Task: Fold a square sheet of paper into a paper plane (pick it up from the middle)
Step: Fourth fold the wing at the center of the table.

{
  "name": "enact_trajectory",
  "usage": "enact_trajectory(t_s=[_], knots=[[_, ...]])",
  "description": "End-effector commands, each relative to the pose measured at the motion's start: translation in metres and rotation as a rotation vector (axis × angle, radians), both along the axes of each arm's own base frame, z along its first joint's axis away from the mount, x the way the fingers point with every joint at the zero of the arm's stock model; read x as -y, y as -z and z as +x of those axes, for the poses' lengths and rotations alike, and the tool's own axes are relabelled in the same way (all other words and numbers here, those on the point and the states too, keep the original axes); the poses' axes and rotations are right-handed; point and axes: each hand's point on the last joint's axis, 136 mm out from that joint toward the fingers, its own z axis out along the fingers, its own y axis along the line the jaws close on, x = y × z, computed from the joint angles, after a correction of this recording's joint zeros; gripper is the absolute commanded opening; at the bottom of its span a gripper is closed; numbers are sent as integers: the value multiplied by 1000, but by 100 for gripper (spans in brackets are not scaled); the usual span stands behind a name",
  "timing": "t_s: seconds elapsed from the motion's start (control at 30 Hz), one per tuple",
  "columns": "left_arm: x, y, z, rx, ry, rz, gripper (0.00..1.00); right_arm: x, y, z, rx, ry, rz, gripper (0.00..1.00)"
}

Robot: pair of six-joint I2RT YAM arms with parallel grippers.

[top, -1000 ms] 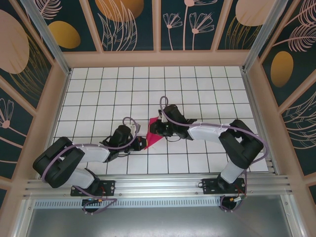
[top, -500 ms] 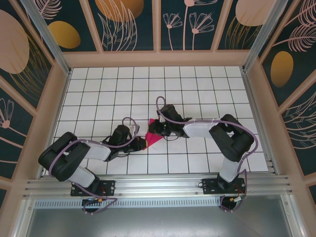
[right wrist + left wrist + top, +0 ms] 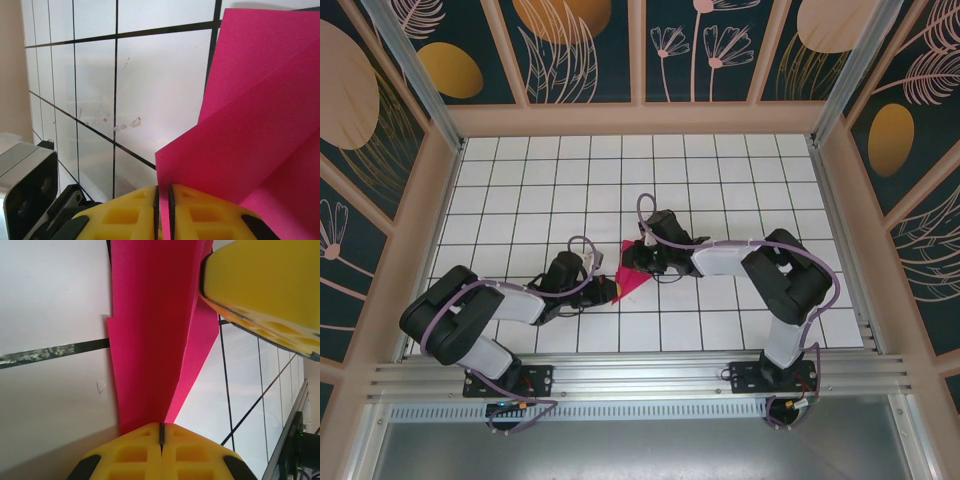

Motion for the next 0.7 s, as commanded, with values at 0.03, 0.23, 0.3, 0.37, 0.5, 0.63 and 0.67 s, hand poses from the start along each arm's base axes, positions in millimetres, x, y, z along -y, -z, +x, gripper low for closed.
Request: enact_trajectory(t_s=[0.03,0.23,0.3,0.37,0.5,0.63,0.67], knots=[[7,-14,7,7,0,-49,2,-9,-12,6,42,-28,47,18],[4,-12,8,-8,-19,-45,3,-8,-4,7,32,-25,30,18],[2,-12,9,-7,-25,-37,5,-8,0,8,31,-24,24,18],[1,-11,9,-2,-28,-27,10,-8,2,10,32,-17,19,17],[-3,-10,10,18,-27,2,18,-7,5,12,24,-6,16,17],[-5,-9,9,27,-22,19,26,-7,2,14,32,-4,21,17],[-5,-9,8,28,-19,18,27,-8,2,14,31,-4,22,17]])
